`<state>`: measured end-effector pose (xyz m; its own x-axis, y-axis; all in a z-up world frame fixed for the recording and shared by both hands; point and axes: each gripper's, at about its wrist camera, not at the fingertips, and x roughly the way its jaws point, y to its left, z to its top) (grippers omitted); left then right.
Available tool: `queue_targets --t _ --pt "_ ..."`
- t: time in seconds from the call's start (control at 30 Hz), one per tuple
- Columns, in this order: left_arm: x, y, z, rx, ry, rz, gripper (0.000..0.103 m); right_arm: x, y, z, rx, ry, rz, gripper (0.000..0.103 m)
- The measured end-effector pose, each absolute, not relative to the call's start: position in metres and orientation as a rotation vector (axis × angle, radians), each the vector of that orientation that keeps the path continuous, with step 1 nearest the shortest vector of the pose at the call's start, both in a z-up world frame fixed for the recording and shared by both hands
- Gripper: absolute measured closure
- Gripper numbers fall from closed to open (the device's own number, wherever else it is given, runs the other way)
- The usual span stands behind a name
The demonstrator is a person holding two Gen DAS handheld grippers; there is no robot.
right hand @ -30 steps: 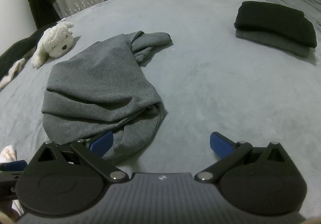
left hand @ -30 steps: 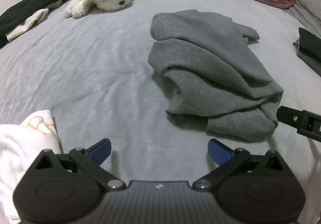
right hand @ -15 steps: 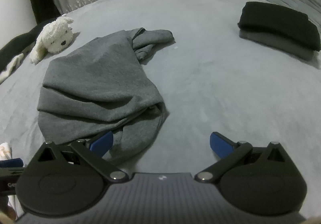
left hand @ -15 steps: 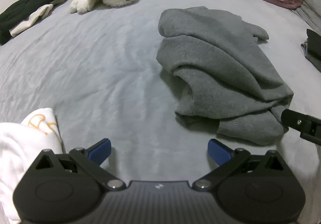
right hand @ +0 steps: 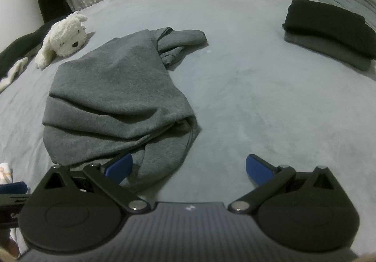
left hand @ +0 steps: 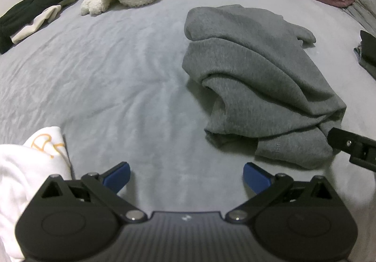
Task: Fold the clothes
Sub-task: 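Move both grippers toward the crumpled grey sweatshirt on the bed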
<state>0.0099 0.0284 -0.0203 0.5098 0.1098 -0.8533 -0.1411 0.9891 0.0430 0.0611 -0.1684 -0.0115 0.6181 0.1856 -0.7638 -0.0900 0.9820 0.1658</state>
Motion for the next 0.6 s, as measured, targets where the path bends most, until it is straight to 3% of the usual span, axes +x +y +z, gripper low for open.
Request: queue_targets --t 0.6 --pt "0.014 0.026 -0.034 0.026 1.004 0.142 0.0 0.075 -0.157 -0.029 0.013 0.914 0.128 0.0"
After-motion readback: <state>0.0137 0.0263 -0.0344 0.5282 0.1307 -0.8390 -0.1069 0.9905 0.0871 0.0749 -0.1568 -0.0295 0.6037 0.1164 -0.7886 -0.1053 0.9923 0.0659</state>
